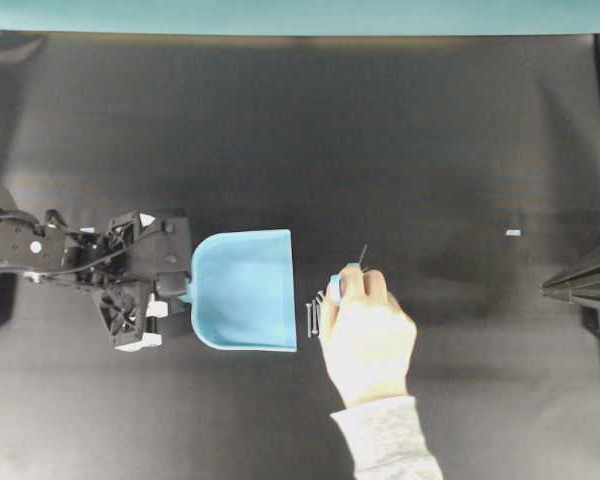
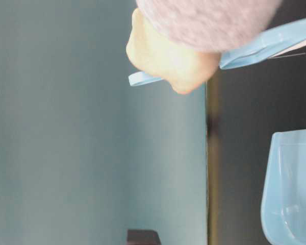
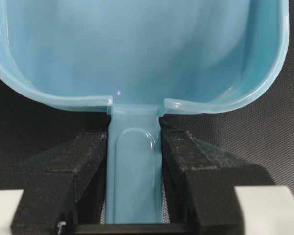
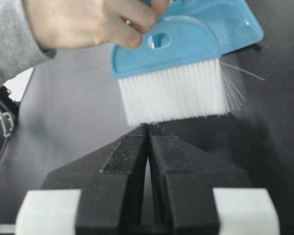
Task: Hold the dustpan with the left arm, while a human hand uses a hand brush to gather screws into the dustpan.
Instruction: 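Hold the dustpan steady with the left gripper while screws are brushed in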
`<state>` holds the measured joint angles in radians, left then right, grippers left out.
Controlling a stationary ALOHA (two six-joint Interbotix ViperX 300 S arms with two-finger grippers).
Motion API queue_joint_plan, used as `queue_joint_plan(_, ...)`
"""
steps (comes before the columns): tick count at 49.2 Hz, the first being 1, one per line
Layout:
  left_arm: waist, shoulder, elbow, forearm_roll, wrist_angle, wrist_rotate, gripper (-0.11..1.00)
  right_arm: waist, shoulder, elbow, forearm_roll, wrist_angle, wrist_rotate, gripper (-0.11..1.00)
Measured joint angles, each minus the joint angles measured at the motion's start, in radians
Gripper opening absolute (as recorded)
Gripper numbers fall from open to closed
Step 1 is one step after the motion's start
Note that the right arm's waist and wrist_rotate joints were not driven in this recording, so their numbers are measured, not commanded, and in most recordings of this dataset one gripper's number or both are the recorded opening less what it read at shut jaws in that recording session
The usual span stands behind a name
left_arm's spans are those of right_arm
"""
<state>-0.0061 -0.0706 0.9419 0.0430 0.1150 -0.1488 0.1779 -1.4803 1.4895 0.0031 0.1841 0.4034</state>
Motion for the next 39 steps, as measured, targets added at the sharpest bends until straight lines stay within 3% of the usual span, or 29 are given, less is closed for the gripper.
queue_joint_plan(14,-0.006,-0.009,-0.098,0.0,0.163,-0.002,0.29,0.0,0.0,0.0,0.0,0.0,0.002,0.0)
queue_joint_plan(31,-0.069,-0.009,-0.109,-0.002,0.164,-0.078,0.29,0.0,0.0,0.002,0.0,-0.002,0.002,0.0)
queue_joint_plan(39,-0.072,0.002,-0.109,0.0,0.153,-0.077,0.29,0.0,-0.002,0.002,0.0,0.0,0.0,0.0)
